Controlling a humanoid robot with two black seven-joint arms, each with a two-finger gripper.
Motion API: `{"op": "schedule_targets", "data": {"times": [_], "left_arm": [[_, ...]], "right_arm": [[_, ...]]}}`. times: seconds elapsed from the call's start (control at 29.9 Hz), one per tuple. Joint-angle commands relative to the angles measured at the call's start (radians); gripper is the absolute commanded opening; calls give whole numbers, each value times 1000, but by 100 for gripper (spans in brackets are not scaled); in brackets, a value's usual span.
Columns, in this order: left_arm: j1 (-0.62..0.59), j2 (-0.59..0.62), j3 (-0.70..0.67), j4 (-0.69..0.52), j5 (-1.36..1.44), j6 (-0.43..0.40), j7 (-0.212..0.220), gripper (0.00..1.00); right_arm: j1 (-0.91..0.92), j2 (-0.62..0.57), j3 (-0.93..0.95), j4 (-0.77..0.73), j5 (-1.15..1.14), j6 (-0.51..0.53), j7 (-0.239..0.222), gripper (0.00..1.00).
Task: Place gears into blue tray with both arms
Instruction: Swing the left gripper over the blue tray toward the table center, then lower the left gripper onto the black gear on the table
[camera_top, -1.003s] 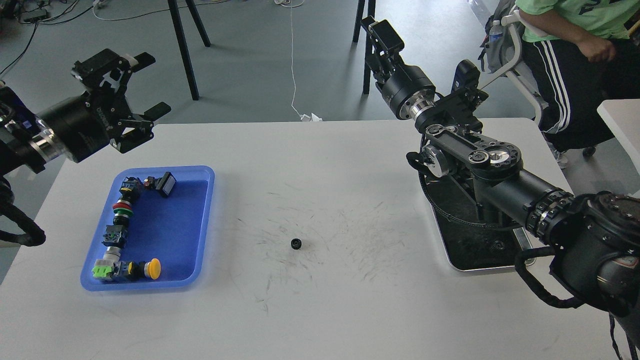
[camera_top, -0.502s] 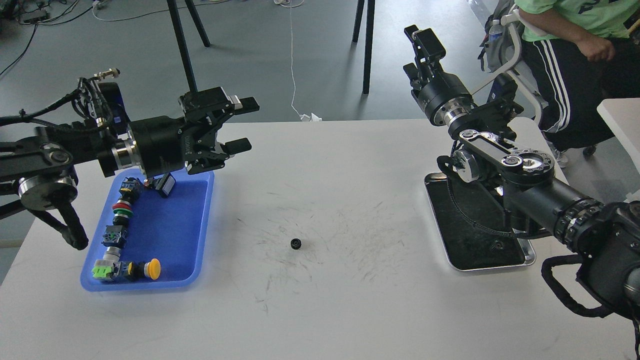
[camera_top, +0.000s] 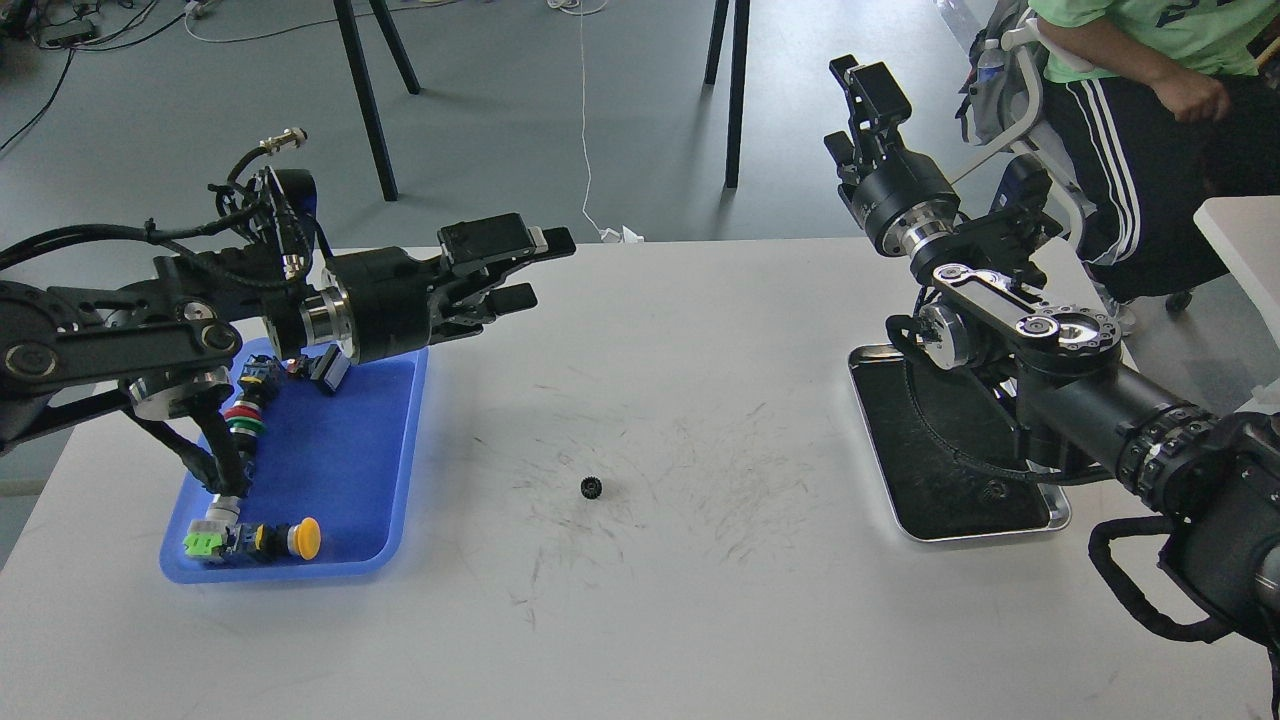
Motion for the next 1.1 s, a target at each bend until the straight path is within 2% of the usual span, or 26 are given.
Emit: {"op": "schedule_targets", "data": {"times": [0.0,0.17,0.3,0.4,0.5,0.6,1.07], "left_arm": [[-75,-12,96,-2,34,30,0,98],[-112,-37,101,-22,19,170,0,98],[-143,-41,145,-26,14,208,0,98],[-143,-55,200,-49,26,285,0,98],[-147,-60,229,-49,83,271,0,98],[-147,-104,315,-42,200,265,0,98],[-158,-293,461,-13,313,369,0,98]], "right_arm": [[0,0,8,0,0,0,0,94],[-8,-8,31,-2,0,0,0,95],[-20,-8,54,-3,0,-2,0,95],[-25,-15,78,-3,3,-2,0,95],[-43,-24,86,-3,59,3,0,95],[-60,-44,77,-11,168,6,0,96],[-107,-149,78,3,342,49,0,96]]}}
